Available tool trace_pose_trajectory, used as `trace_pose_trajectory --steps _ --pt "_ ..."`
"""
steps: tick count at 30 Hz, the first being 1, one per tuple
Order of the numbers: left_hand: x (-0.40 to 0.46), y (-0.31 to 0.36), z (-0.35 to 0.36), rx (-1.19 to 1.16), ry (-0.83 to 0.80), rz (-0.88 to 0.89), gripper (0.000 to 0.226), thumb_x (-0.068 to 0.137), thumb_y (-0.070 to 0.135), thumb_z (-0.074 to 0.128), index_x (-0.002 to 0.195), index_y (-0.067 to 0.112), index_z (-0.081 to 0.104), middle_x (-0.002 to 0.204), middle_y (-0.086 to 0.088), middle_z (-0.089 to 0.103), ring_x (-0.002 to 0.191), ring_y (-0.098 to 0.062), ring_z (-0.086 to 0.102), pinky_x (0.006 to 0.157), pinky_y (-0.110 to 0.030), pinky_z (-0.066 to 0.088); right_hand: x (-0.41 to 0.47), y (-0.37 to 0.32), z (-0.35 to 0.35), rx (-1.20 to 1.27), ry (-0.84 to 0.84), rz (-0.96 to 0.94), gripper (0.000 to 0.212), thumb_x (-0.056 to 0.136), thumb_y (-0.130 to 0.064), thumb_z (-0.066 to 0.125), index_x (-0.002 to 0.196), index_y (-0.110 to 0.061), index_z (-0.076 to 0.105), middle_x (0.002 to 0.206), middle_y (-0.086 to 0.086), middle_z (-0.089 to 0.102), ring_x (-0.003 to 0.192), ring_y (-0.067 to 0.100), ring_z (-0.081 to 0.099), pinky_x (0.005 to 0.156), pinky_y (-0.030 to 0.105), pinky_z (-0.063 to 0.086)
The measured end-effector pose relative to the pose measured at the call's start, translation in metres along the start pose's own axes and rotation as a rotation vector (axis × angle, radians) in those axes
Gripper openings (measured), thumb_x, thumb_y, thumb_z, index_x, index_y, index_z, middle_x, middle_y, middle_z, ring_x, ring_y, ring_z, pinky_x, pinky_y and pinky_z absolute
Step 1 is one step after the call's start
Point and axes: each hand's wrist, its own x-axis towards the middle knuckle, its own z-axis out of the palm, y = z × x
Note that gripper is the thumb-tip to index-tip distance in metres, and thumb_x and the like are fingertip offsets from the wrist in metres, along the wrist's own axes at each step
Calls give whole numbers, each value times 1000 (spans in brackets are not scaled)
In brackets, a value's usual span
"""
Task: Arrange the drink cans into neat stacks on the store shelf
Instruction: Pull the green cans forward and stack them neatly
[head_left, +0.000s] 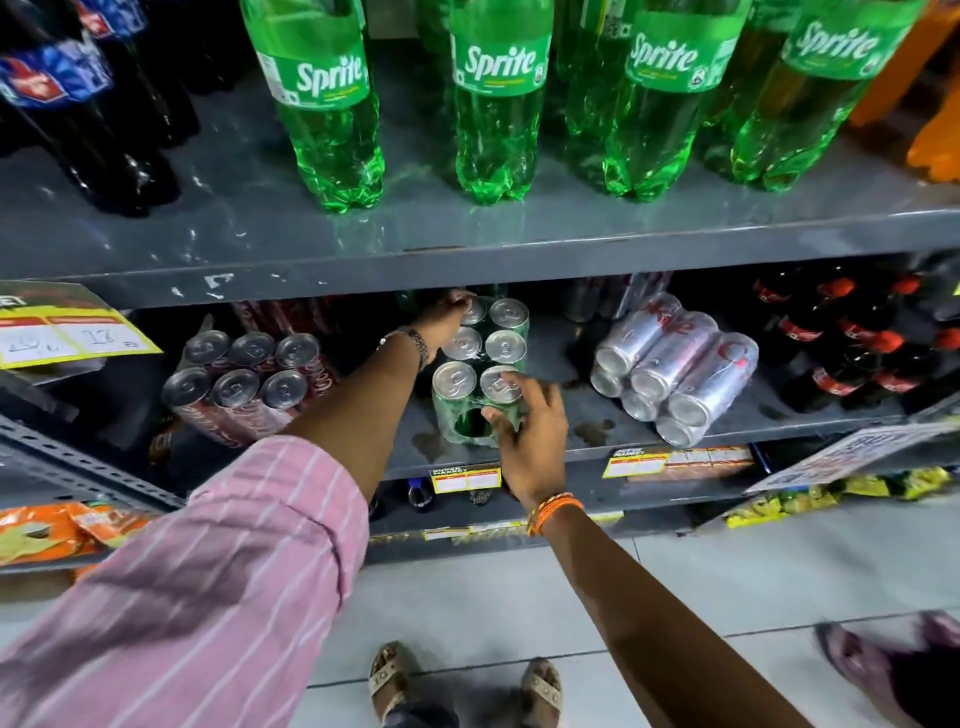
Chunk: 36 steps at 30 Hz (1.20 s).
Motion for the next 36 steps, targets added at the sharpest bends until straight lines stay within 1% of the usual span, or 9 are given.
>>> trace_pose_trajectory --steps 4,6,9,16,21,27,30,32,36 --pt "-2 -10 -6 -61 64 -2 32 99 16 45 125 2 55 110 -10 57 102 -17 49 79 -24 41 9 5 -12 38 -38 -49 44 87 3 64 126 -18 65 117 2 48 97 24 65 93 35 58" --pt "-6 -17 -13 -78 75 -5 32 97 15 47 124 0 56 111 -10 58 104 -19 51 93 -28 43 13 8 -15 60 0 -34 51 85 15 59 126 -15 67 116 3 48 99 24 64 93 22 56" --pt "-21 -31 -24 -69 146 -37 41 94 24 55 130 6 55 130 -13 61 120 -27 56 110 -38 40 26 9 -23 23 36 -5 45 87 9 58 125 -14 67 121 16 56 107 29 59 91 9 42" --pt "-83 -64 -25 -102 368 26 23 81 30 69 95 14 63 96 -4 71 90 -16 64 81 -29 49 82 16 -33 74 -130 17 67 76 28 40 129 -5 65 134 15 64 127 19 59 98 1 39" --pt "-120 -74 -9 -175 542 -2 29 79 38 71 93 13 64 79 14 64 75 0 59 66 -15 43 112 19 -30 63 -335 -28 67 79 28 39 130 -7 65 137 12 63 135 19 54 118 33 40" --pt "-125 -67 -4 -206 596 -48 32 80 34 71 98 9 64 88 4 67 83 -11 60 78 -25 47 117 23 -30 72 -380 -2 68 82 27 36 131 -10 65 138 11 63 135 18 54 119 39 38" --pt "-127 -62 -7 -222 592 -81 34 78 30 74 102 6 65 98 -5 70 90 -16 62 84 -29 50 115 21 -35 80 -332 4 70 80 25 36 132 -14 64 125 10 71 111 18 66 110 30 45" --pt "-129 -53 -7 -240 665 -82 36 76 24 75 106 8 64 100 -4 68 91 -15 61 81 -27 49 114 19 -43 114 -227 20 73 77 24 36 133 -15 63 105 11 73 88 14 58 92 21 46" --pt "-130 -13 8 -224 823 106 20 78 20 65 97 16 62 93 1 65 78 -6 59 74 -22 52 106 19 -81 286 66 74 53 83 17 42 123 -8 66 102 6 68 88 9 60 85 23 52"
